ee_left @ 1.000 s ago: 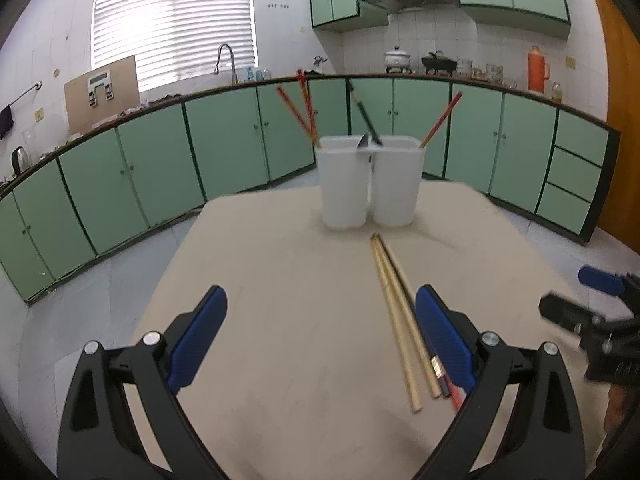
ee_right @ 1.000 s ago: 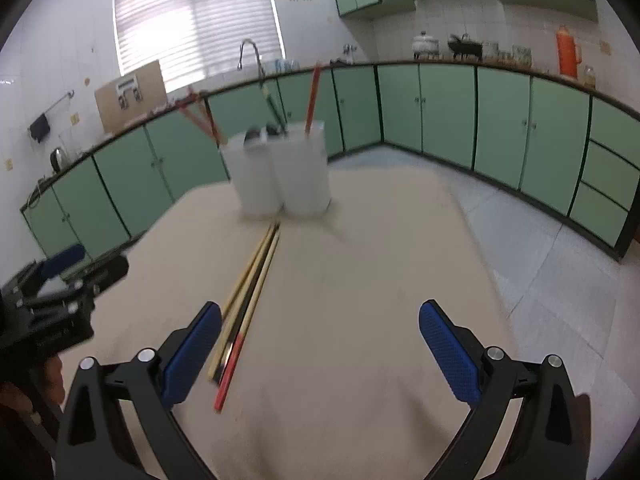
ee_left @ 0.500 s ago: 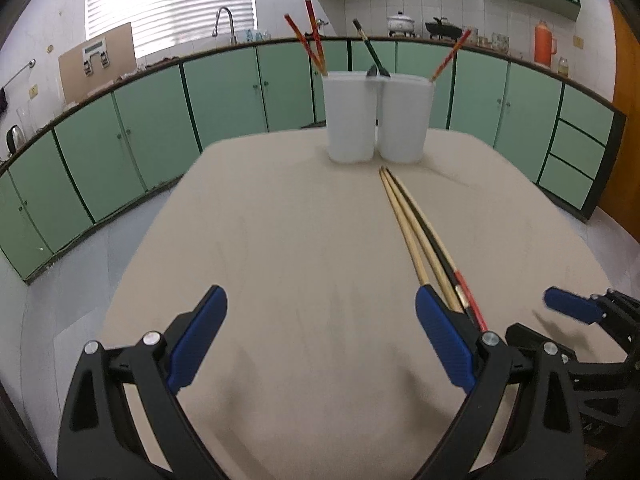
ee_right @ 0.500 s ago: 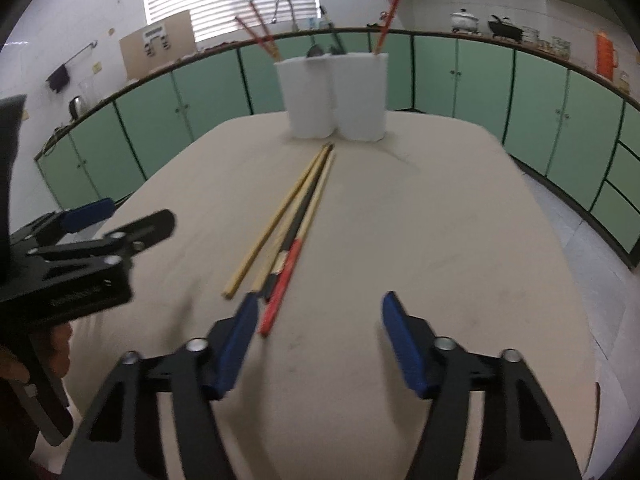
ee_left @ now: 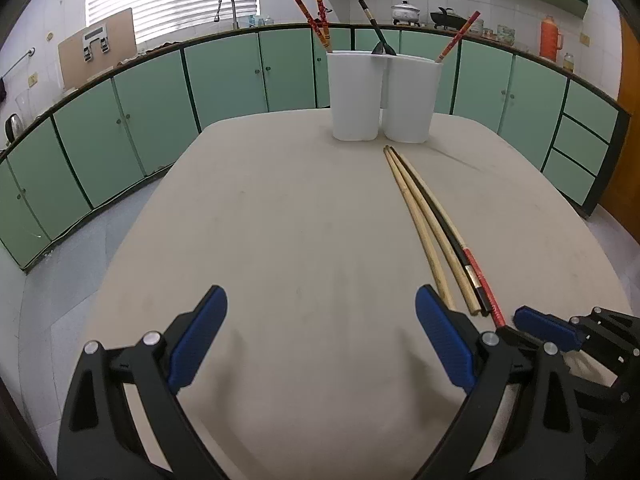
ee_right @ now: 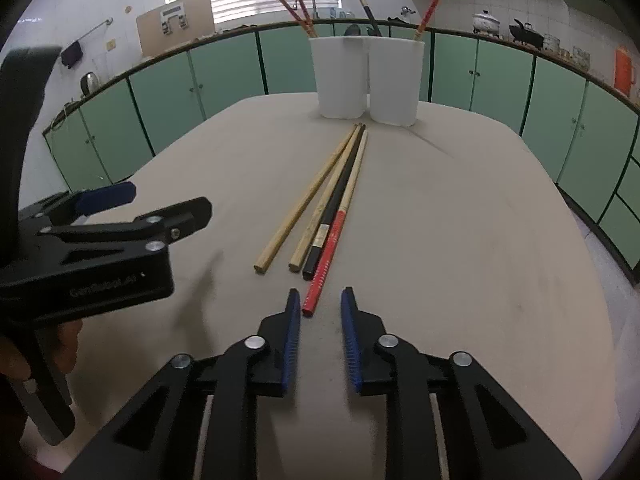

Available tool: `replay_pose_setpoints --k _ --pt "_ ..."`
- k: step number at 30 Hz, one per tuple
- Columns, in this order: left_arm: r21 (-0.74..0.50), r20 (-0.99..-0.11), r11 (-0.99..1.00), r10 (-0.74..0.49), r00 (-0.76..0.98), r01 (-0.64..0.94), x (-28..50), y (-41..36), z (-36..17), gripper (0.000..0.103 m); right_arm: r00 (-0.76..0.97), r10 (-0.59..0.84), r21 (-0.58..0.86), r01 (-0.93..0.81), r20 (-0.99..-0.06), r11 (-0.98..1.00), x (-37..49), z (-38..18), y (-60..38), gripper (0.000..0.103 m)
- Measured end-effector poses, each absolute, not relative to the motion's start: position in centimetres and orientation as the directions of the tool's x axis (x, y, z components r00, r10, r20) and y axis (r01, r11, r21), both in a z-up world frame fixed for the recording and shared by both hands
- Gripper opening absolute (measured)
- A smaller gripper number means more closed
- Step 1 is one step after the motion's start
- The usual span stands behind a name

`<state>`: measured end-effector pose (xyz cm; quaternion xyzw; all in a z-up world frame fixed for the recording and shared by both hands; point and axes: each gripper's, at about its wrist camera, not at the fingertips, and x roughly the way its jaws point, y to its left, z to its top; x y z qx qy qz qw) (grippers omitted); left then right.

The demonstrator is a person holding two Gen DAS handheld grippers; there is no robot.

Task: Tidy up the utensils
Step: 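Withdraw both tools from the holder toward the remaining chopsticks, then grasp the red-tipped chopstick with the right tool while the left tool grasps a plain wooden chopstick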

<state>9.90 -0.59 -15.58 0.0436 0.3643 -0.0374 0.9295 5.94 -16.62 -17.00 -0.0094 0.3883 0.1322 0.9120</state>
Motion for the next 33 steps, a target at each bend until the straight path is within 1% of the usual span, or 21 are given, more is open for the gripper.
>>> replay_pose_setpoints --k 1,3,4,9,16,22,23,26,31,33 --pt "0.054 -0.68 0.993 -0.039 0.732 0.102 9.9 -0.7 -15.6 0.092 0.665 0.23 0.081 -0.247 -0.71 0.966 6.0 -17.0 -16.6 0.016" --pt "0.051 -0.681 0.993 -0.043 0.731 0.106 9.9 -0.8 -15.5 0.092 0.67 0.218 0.065 -0.246 -0.71 0.967 5.9 -17.1 -16.4 0.009" --pt "0.051 -0.681 0.993 -0.045 0.731 0.108 9.9 -0.9 -15.5 0.092 0.672 0.212 0.06 -0.242 -0.709 0.968 5.8 -17.1 -16.4 0.007" --pt "0.051 -0.686 0.992 -0.051 0.726 0.117 9.9 -1.3 -15.7 0.092 0.675 0.208 0.073 -0.223 -0.708 0.972 5.8 -17.0 -16.9 0.007" --pt "0.028 -0.701 0.989 -0.083 0.708 0.143 10.0 -2.2 -16.0 0.092 0.683 0.168 0.113 -0.125 -0.71 0.986 6.5 -16.9 -20.0 0.006" --pt "0.017 -0.715 0.984 -0.11 0.691 0.175 9.9 -3.5 -16.4 0.092 0.69 0.155 0.132 -0.086 -0.707 0.987 6.8 -17.0 -21.8 0.006" --pt "0.014 -0.718 0.984 -0.114 0.686 0.179 10.0 -3.7 -16.5 0.091 0.69 0.156 0.135 -0.085 -0.707 0.987 6.8 -17.0 -22.0 0.006" --pt "0.02 -0.73 0.983 -0.111 0.674 0.184 10.1 -4.3 -16.9 0.081 0.687 0.163 0.143 -0.086 -0.708 0.986 6.8 -17.2 -22.2 0.006" --pt "0.029 -0.746 0.981 -0.106 0.658 0.19 10.3 -5.0 -17.6 0.08 0.685 0.17 0.151 -0.088 -0.709 0.985 6.9 -17.2 -22.3 0.006" --pt "0.028 -0.751 0.981 -0.105 0.652 0.19 10.3 -5.3 -17.8 0.073 0.685 0.171 0.154 -0.087 -0.708 0.984 6.9 -17.2 -22.4 0.006"
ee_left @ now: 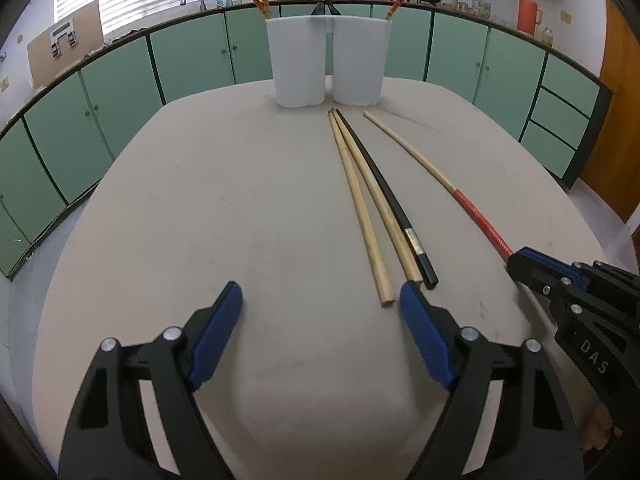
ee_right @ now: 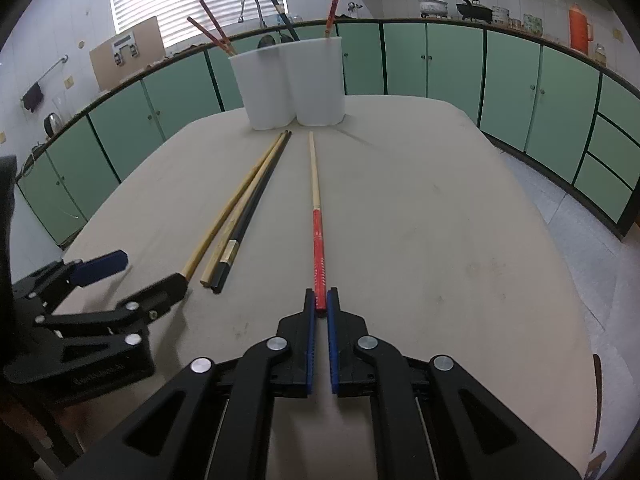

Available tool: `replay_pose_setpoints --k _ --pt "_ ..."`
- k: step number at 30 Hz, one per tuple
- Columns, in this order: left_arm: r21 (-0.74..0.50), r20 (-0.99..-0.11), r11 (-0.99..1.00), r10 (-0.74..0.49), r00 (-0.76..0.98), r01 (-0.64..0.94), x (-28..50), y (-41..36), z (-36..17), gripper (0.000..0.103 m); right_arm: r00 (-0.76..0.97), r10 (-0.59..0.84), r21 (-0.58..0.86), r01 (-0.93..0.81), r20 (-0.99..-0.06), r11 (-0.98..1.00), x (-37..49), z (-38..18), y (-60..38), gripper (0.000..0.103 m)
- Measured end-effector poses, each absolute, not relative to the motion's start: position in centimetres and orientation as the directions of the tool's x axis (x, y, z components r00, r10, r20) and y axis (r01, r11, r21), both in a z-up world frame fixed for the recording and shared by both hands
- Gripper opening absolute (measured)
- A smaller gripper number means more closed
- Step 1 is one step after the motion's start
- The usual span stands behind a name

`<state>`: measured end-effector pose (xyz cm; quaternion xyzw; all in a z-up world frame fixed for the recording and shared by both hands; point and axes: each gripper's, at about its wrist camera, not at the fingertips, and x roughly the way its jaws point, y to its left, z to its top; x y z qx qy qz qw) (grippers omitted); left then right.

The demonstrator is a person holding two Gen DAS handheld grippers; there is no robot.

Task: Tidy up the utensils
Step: 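Grasp the red-tipped chopstick with the right tool while the left tool grasps a plain wooden chopstick, then lift both chopsticks, carry them over the white holder and lower them in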

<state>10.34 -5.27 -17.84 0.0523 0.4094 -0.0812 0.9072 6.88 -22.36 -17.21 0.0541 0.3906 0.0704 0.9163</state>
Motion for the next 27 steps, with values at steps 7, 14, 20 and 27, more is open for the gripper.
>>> replay_pose_setpoints --k 7,14,20,27 --pt "0.039 -0.742 0.98 -0.104 0.662 0.198 10.4 -6.0 -17.9 0.051 0.686 0.171 0.154 -0.087 -0.707 0.984 6.8 -17.3 -22.3 0.006" --pt "0.047 -0.737 0.974 -0.115 0.666 0.221 10.4 -6.5 -17.8 0.007 0.689 0.166 0.143 -0.092 -0.706 0.986 6.6 -17.1 -22.3 0.006" --pt "0.027 -0.725 0.978 -0.122 0.678 0.205 10.3 -5.8 -16.9 0.006 0.714 0.151 0.11 -0.104 -0.683 0.988 6.3 -16.1 -22.2 0.006" --pt "0.03 -0.687 0.983 -0.11 0.718 0.18 10.3 -5.2 -16.0 0.006 0.754 0.147 0.093 -0.115 -0.64 0.989 6.3 -15.3 -22.0 0.006"
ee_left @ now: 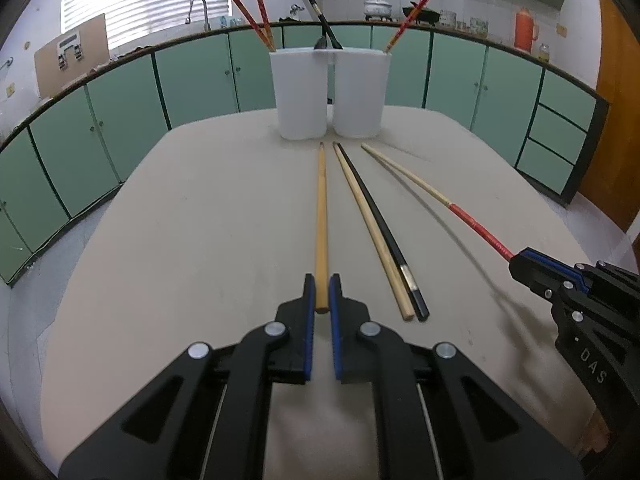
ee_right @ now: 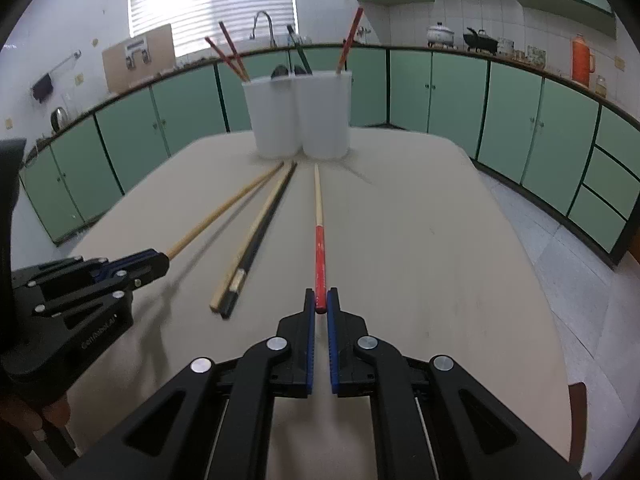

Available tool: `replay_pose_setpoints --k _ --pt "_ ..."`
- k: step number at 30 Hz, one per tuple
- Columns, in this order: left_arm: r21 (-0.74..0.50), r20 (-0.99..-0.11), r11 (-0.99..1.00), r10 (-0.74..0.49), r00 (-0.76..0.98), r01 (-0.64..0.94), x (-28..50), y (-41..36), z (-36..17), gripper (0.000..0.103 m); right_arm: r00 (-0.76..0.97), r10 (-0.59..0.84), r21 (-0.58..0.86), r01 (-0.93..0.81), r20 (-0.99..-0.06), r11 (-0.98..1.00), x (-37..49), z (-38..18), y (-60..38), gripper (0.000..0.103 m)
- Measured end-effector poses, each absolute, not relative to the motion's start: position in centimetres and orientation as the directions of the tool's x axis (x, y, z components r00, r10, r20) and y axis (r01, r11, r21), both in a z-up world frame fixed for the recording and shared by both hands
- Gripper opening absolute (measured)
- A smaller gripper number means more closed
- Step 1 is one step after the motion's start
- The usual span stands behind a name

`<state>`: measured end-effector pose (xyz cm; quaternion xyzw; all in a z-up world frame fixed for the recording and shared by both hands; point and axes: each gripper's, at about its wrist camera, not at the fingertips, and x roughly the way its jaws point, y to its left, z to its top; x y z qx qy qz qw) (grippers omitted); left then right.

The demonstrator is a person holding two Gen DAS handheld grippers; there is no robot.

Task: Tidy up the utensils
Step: 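Lift both chopsticks, carry them over the white holder and lower them in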

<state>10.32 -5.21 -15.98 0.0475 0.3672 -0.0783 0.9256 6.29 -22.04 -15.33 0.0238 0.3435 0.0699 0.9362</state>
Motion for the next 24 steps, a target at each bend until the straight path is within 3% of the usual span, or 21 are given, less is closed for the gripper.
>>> replay_pose_setpoints --k 7,24 --pt "0.035 -0.681 0.984 -0.102 0.725 0.172 11.1 -4.8 -16.0 0.006 0.791 0.138 0.069 -0.12 -0.597 0.99 7.0 -15.1 -22.1 0.006" --pt "0.018 -0.688 0.987 -0.103 0.718 0.159 12.1 -3.9 -16.6 0.006 0.78 0.143 0.091 -0.11 -0.609 0.99 7.4 -15.5 -22.2 0.006"
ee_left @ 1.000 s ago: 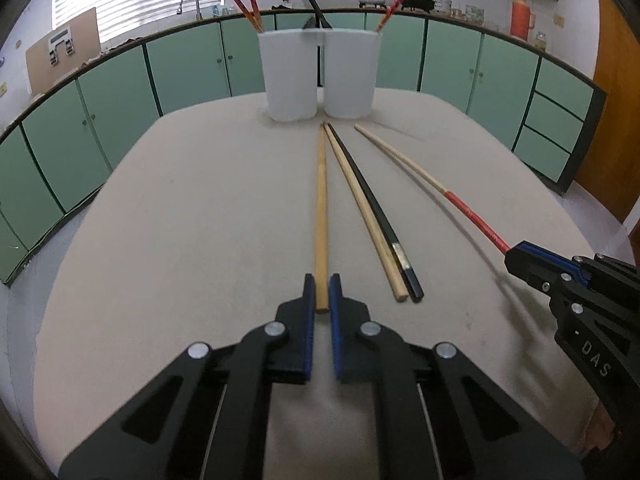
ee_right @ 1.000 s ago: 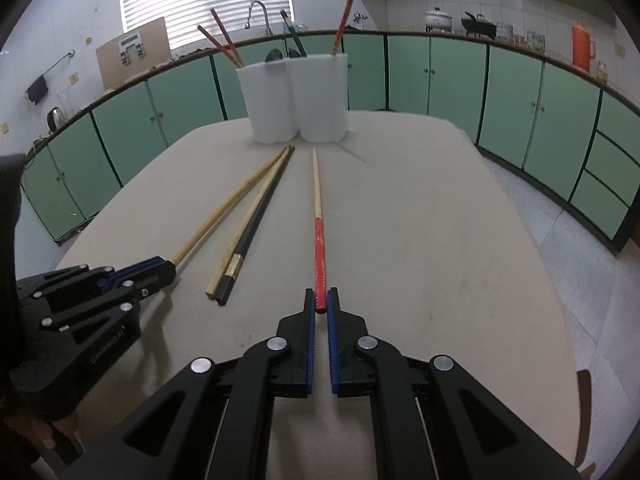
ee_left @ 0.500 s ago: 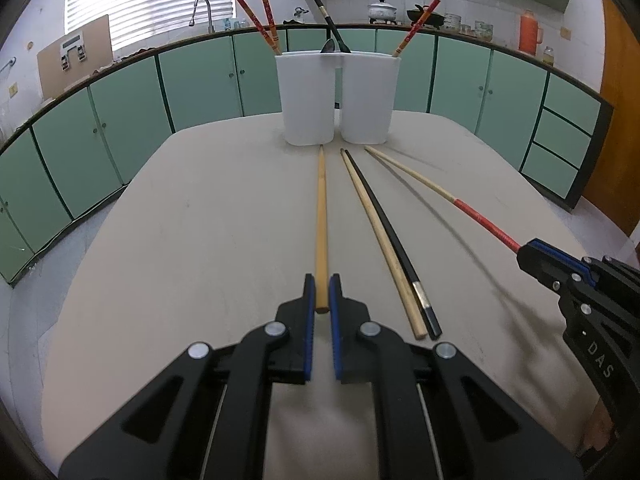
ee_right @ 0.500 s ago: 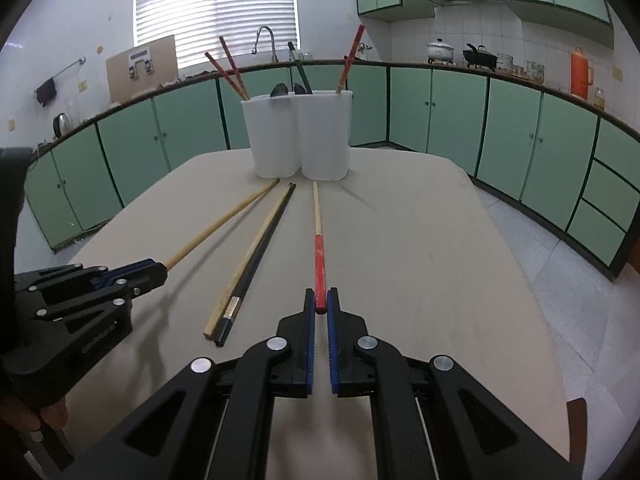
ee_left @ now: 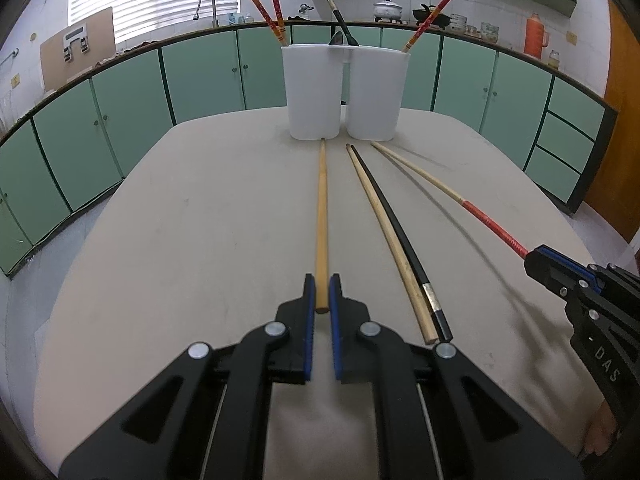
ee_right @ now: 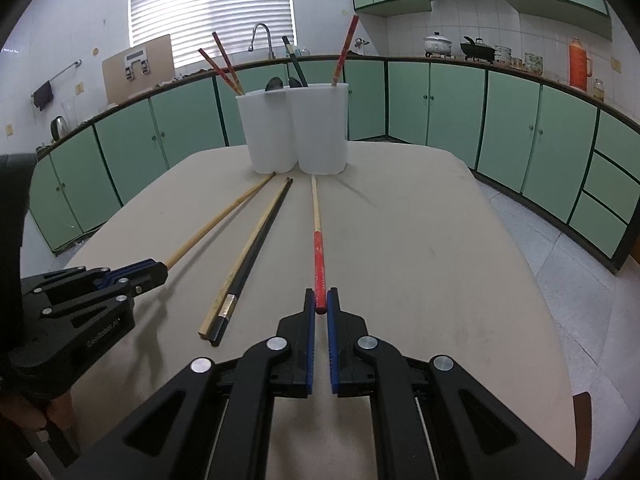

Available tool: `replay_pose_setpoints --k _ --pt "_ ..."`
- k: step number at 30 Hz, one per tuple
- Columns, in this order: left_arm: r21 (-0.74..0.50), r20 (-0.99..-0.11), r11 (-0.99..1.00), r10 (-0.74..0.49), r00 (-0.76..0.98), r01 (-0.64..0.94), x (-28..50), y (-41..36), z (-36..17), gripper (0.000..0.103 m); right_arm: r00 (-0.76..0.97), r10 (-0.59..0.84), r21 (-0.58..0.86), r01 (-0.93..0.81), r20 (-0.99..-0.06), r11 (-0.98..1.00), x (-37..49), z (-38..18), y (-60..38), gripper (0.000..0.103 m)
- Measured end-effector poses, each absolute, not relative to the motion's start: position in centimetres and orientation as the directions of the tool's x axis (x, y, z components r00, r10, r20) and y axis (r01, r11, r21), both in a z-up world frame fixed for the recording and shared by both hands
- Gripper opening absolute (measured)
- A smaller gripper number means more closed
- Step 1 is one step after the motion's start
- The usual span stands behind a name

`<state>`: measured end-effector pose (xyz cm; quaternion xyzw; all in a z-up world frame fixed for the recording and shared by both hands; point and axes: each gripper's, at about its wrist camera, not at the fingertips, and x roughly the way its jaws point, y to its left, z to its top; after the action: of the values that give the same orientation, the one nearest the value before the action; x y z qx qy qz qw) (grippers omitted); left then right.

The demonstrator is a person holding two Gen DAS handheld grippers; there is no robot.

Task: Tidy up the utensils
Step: 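Lift both chopsticks, carry them over the white holder and lower them in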

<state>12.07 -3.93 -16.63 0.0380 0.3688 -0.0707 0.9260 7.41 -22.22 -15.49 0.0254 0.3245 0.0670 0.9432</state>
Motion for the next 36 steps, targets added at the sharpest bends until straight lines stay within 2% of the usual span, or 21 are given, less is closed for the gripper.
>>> replay_pose_setpoints --k 8,15,28,32,36 --pt "0.024 -0.686 0.985 -0.11 0.719 0.173 12.1 -4.1 -15.8 0.006 0.776 0.144 0.087 -0.115 -0.614 0.99 7.4 -15.4 -22.2 0.006" --pt "0.051 -0.628 0.983 -0.107 0.771 0.178 10.9 -3.5 -12.6 0.006 0.802 0.145 0.071 -0.128 -0.579 0.989 6.7 -13.0 -22.7 0.006" --pt "0.034 -0.433 0.982 -0.155 0.888 0.188 10.3 -2.7 -2.2 0.006 0.885 0.186 0.048 -0.183 -0.428 0.982 7.3 -2.9 -24.5 0.006" --pt "0.024 -0.395 0.977 -0.187 0.899 0.214 10.8 -3.1 0.3 0.006 0.882 0.228 0.049 -0.229 -0.411 0.972 8.3 -0.1 -24.6 0.006" --pt "0.001 -0.382 0.971 -0.219 0.898 0.237 11.4 -3.3 2.0 0.006 0.861 0.26 0.034 -0.273 -0.438 0.962 9.9 1.9 -24.7 0.006"
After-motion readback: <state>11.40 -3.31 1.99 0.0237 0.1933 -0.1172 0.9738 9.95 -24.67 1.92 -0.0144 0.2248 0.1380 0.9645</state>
